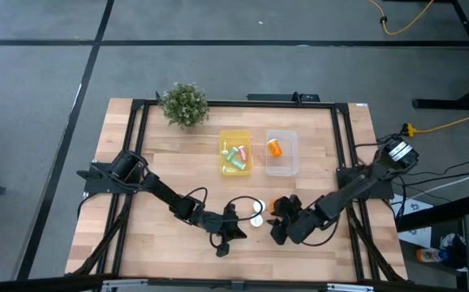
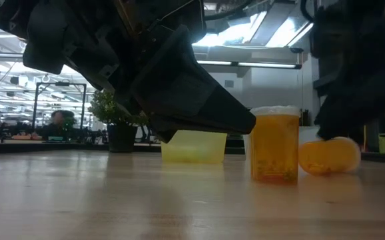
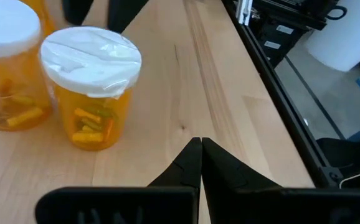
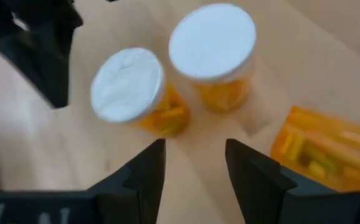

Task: Pick and place medicine bottles into bin by pill shape (circle, oval)
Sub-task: Move the large orange pill bottles to the center of the table

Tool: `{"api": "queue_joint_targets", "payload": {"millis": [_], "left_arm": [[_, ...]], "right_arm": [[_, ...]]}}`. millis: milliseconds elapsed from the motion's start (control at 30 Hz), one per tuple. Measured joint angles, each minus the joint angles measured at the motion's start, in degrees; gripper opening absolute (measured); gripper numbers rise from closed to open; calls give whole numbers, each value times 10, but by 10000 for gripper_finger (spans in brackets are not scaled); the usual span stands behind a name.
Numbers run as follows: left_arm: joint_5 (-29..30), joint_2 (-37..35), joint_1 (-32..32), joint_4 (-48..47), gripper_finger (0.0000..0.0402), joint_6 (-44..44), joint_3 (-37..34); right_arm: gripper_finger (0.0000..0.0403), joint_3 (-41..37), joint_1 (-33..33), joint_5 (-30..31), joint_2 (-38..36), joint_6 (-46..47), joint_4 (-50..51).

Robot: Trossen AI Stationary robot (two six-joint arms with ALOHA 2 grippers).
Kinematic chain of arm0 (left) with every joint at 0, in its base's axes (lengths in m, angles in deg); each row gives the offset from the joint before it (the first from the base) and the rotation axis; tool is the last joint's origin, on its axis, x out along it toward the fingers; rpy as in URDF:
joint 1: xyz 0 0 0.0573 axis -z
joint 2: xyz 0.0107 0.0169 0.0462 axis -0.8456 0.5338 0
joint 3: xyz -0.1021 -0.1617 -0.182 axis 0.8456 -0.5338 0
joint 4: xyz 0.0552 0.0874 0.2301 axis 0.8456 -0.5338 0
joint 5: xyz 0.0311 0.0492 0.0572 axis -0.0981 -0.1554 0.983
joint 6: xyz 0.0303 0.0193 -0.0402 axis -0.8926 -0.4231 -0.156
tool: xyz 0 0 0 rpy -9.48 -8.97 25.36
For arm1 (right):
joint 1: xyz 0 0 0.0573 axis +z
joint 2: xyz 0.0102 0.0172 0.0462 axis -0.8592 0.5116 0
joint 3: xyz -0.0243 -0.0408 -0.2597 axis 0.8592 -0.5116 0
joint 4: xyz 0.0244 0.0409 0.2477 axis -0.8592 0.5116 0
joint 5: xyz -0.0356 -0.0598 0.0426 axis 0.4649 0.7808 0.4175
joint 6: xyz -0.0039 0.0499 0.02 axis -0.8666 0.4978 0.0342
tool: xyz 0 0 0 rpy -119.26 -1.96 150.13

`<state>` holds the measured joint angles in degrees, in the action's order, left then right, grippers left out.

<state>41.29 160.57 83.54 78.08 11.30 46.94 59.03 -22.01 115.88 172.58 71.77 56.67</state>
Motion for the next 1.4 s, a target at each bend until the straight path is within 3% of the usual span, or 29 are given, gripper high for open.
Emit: {"api": "queue_joint_targets", "payload": {"millis": [133,333,567,700,1400], "left_arm": [[1,3,-11,-3,4,0,22],[-1,25,-25,-42,4,-15,78],[15,44,-27,-74,4,-13,84],[37,46,-38,-75,4,-15,84],[30,46,-130,-78,4,-60,84]], "right_arm": [[169,0,3,-24,-53,-1,32],[169,0,14,3,-117,-2,103],[169,0,19,21,-160,0,161],[169,0,19,40,-170,-2,175],[169,0,19,54,-172,-2,215]]}}
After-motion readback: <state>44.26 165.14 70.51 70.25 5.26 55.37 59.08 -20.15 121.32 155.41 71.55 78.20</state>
